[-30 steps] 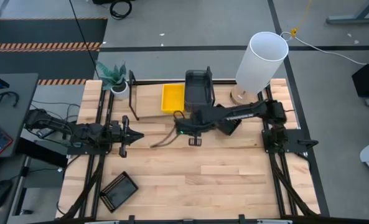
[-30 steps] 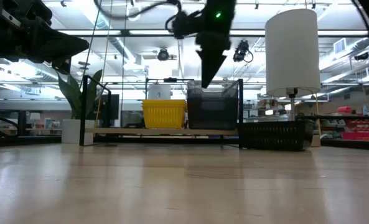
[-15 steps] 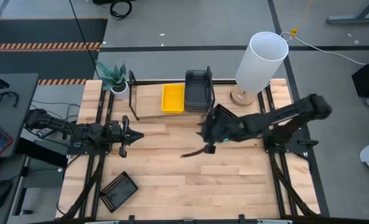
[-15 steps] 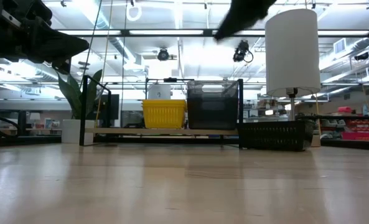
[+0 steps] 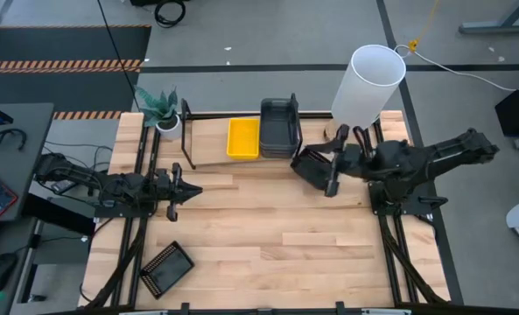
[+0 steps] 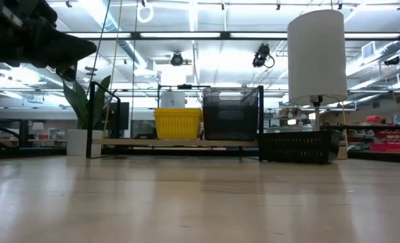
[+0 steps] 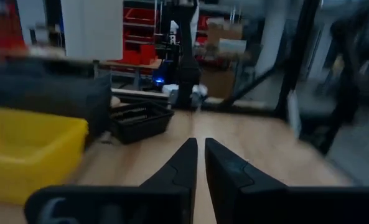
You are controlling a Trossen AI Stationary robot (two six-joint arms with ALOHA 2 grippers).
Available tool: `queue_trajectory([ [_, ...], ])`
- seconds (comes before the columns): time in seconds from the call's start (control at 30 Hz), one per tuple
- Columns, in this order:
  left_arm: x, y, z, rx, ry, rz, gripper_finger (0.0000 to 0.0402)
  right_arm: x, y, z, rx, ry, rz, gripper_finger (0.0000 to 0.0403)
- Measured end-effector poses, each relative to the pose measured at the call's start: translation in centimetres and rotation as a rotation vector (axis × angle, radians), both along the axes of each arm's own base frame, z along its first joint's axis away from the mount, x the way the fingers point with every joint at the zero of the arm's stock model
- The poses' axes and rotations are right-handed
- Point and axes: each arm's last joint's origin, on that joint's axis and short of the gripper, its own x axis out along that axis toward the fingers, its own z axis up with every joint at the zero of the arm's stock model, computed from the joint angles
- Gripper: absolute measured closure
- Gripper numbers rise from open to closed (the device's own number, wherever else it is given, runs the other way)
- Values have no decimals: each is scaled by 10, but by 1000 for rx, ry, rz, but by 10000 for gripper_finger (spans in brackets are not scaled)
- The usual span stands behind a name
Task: Stack baskets on shelf by color
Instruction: Stack the bottom black bin on top of the black bins
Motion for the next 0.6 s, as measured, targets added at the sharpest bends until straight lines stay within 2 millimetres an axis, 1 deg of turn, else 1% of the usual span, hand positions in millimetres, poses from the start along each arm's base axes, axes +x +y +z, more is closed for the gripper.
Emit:
queue_trajectory([
  [0.07,0,0,2,-166,-31,-7,365,-6,1,-1,32,-17,58,245],
  [0.17,0,1,5,-390,-80,-5,371,-14,6,-3,33,-3,133,245],
  [0.2,0,1,5,-437,-81,-8,373,-17,8,-3,32,2,146,245],
  [0.3,0,0,3,-502,-60,-31,376,-21,12,-3,27,6,174,245],
  [0.4,0,-1,2,-657,-41,-83,376,-21,16,-4,8,17,190,245],
  [0.47,1,-3,9,-689,32,-122,381,-21,17,-4,6,21,178,245],
  [0.53,3,-6,24,-683,133,-152,390,-21,16,-5,6,29,154,245],
  [0.6,3,-9,38,-662,265,-140,396,-21,16,-5,8,33,132,245],
])
